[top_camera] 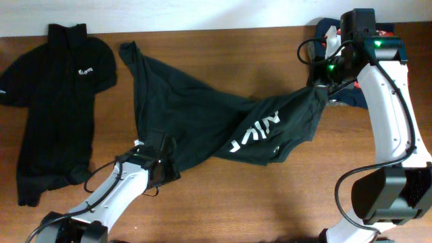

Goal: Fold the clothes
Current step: 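Lower the left gripper to grasp the shirt's near left hem, then lift the black NIKE shirt high with both grippers and swing it back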

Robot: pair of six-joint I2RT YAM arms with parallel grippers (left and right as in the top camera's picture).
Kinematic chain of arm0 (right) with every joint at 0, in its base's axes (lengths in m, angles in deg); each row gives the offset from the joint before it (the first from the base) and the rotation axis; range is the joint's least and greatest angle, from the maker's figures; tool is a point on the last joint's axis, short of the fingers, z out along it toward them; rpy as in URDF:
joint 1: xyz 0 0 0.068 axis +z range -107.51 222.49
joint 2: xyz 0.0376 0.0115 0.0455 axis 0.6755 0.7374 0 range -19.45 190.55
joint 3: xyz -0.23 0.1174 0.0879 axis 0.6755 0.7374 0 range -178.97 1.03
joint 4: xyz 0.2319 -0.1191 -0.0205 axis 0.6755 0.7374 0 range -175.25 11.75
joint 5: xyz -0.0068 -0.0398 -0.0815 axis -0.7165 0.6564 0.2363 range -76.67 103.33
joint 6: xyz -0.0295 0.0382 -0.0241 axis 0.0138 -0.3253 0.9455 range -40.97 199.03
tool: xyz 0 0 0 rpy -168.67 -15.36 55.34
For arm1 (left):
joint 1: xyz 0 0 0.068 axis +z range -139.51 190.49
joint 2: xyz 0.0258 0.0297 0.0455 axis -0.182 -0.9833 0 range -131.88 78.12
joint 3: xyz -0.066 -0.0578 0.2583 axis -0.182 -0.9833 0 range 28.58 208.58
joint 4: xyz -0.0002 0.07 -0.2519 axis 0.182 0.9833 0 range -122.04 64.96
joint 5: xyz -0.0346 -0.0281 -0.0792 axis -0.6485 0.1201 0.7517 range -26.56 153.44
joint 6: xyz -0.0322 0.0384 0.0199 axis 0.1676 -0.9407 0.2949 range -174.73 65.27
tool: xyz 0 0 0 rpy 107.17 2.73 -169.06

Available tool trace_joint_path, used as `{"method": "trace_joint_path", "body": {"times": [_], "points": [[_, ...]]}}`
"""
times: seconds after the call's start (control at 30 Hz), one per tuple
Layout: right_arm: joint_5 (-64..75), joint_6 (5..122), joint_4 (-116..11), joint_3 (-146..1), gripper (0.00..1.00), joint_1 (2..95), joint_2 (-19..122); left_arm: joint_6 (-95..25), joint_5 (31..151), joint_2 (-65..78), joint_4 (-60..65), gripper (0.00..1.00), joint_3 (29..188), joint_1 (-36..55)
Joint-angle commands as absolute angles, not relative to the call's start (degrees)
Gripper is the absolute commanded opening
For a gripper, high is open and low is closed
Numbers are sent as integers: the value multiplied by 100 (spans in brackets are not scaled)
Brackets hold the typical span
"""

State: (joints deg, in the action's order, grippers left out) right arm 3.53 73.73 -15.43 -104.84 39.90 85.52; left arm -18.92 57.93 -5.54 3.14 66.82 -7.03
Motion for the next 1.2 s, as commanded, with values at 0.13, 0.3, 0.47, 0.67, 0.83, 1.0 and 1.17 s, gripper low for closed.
{"method": "trace_joint_path", "body": {"times": [0.13,0.3,0.47,0.67,0.83,1.0,1.17], "points": [[368,7434,-1545,-10494,5,3977,8482,-1957,5935,-1020,-25,53,6588,-681],[390,7432,-1545,-10494,6,3977,8482,-1962,6064,-1127,-123,6,6605,-681],[595,7434,-1449,-10494,6,3977,8482,-2598,6066,-985,351,1,7230,-436],[622,7432,-1386,-10494,5,3977,8480,-3634,5871,-655,1479,1,9510,272],[624,7434,-1287,-10503,5,3977,8473,-4062,5836,-639,1621,1,11254,834],[604,7437,-1246,-10536,4,3977,8443,-4346,5799,-639,1492,1,12246,1155],[606,7585,-944,-11334,5,3977,8430,-4757,5445,-639,1098,1,12712,1304]]}}
